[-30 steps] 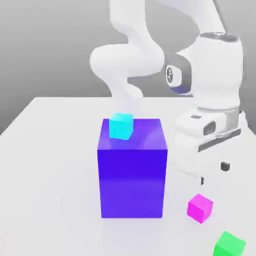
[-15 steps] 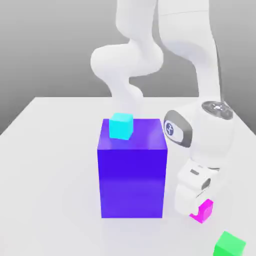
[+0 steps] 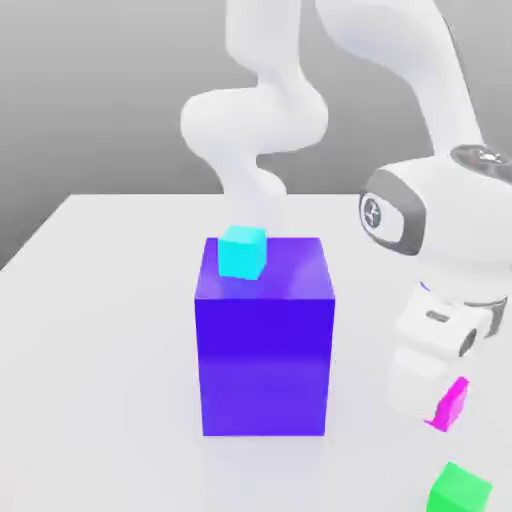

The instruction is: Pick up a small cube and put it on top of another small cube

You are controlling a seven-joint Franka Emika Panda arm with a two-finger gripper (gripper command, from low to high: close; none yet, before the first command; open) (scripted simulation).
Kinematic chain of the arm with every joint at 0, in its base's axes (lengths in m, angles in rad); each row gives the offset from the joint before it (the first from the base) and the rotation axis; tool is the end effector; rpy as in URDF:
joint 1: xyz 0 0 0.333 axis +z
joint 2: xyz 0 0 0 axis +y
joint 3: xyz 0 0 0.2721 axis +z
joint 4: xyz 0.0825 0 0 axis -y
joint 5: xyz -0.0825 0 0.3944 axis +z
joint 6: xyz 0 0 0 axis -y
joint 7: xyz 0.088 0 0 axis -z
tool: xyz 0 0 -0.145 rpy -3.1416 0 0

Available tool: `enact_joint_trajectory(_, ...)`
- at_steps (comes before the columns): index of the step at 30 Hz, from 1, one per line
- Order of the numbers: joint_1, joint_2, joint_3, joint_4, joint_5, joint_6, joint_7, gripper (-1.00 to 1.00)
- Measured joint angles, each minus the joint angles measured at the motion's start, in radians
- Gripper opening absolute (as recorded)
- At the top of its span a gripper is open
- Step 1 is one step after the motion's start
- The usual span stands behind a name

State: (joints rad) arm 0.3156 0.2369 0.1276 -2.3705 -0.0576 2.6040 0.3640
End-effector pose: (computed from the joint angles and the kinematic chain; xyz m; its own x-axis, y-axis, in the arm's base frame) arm 0.4533 0.2198 0.1364 0.9922 0.1249 -0.0009 0.1249 -0.9922 -0.0001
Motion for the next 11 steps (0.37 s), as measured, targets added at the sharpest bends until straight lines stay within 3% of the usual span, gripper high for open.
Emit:
enact_joint_trajectory(3,-0.014,0.039,0.002,0.105,-0.002,-0.066,-0.066,-1.00)
enact_joint_trajectory(7,-0.005,0.164,-0.016,0.143,-0.029,0.019,-0.066,-1.00)
enact_joint_trajectory(8,-0.003,0.184,-0.019,0.145,-0.034,0.037,-0.064,1.00)
enact_joint_trajectory(11,-0.003,0.184,-0.019,0.145,-0.034,0.037,-0.064,1.00)
